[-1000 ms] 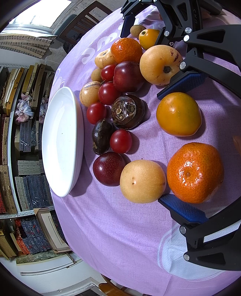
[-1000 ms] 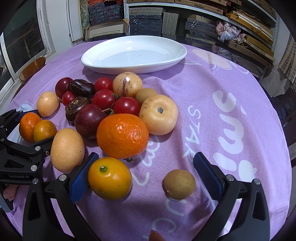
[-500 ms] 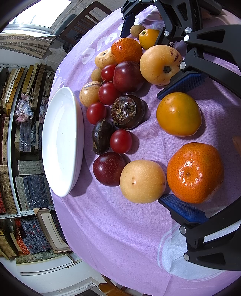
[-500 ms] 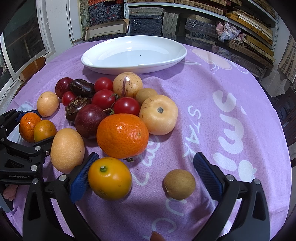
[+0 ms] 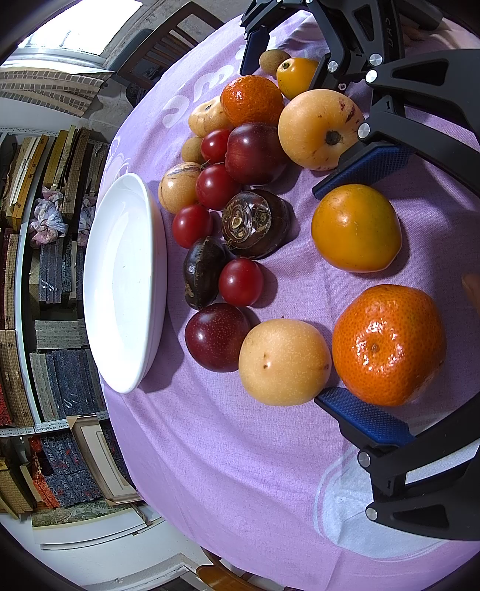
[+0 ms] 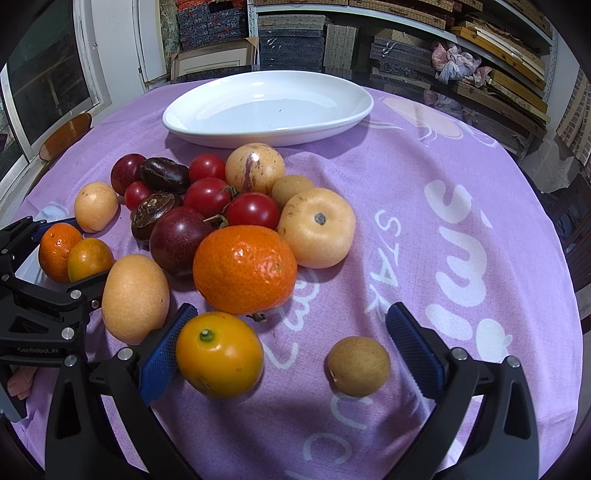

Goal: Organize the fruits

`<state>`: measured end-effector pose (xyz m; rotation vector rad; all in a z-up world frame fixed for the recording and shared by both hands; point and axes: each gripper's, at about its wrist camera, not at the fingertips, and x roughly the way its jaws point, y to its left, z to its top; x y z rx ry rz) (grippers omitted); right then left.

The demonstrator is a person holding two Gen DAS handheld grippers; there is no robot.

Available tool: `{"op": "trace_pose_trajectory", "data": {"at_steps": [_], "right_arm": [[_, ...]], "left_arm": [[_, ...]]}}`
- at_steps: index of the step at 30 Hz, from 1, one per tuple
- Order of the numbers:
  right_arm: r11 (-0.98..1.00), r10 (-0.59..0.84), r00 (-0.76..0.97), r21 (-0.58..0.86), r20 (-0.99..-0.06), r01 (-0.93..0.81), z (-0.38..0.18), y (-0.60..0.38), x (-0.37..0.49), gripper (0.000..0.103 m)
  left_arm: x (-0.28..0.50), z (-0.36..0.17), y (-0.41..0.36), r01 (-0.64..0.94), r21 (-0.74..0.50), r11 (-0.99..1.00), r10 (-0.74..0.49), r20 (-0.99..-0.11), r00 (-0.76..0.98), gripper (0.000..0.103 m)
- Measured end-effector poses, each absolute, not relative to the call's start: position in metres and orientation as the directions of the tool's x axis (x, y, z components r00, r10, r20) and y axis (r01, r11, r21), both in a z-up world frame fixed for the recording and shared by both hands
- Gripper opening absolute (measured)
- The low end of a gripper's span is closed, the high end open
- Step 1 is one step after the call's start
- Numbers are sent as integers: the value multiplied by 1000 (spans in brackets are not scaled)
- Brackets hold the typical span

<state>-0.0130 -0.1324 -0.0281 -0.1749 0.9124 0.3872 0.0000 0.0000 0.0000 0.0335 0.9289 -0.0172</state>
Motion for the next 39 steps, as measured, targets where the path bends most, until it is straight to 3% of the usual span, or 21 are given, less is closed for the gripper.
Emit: {"op": "trace_pose_trajectory", "data": {"at_steps": [39], "right_arm": [[896,274,534,11,-800,-443,-28,-138,-21,99]], "left_arm": [[0,-2,0,42,21,999,-8,-801,598,100]]}}
